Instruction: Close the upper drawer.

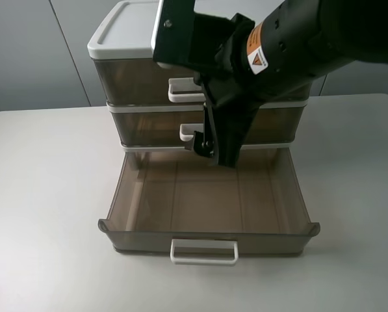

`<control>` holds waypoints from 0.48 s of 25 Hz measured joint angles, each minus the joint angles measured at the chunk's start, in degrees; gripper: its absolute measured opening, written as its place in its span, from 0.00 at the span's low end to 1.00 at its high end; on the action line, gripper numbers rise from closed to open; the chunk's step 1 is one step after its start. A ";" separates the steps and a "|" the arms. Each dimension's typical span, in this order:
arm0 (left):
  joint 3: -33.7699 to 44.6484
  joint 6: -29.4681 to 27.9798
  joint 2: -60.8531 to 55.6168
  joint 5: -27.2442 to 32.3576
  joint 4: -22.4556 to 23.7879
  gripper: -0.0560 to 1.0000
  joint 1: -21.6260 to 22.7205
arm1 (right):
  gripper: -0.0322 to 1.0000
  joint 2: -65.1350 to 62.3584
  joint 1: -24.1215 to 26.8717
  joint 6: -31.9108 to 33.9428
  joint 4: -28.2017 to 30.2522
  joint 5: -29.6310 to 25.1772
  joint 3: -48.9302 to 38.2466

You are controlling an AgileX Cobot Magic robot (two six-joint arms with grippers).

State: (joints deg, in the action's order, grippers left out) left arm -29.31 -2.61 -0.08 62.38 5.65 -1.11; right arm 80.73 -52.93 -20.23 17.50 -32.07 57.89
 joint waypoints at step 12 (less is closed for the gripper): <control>0.00 0.00 0.00 0.00 0.00 0.75 0.00 | 0.71 -28.59 0.00 1.50 -22.04 -19.09 -6.29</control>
State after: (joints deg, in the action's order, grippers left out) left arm -29.31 -2.61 -0.08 62.38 5.65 -1.11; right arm 52.14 -52.93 -18.73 -4.55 -51.16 51.59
